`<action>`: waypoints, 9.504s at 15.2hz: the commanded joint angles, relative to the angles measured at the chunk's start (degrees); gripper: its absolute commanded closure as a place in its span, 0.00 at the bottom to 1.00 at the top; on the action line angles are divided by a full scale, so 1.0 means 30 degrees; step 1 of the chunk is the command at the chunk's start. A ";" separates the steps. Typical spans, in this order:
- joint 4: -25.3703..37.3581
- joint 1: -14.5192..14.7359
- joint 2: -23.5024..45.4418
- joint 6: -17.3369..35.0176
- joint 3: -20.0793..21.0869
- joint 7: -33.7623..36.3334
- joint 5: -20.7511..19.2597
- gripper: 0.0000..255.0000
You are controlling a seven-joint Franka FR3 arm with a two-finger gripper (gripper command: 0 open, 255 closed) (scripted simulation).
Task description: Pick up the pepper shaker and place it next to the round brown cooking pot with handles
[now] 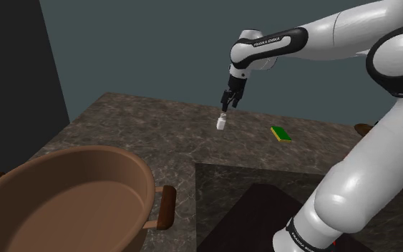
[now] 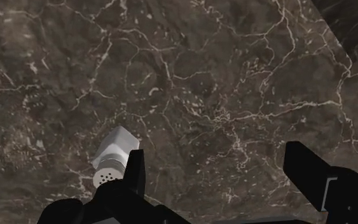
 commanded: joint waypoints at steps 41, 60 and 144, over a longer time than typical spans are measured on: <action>0.5038 -0.1211 0.6635 0.1254 -0.0849 -0.1568 0.0960 1.00; 0.8571 -0.1178 0.5577 -0.3292 -0.0969 -0.1413 0.0597 1.00; 1.2652 1.2447 0.6448 -0.8005 1.9193 3.2203 -0.3080 1.00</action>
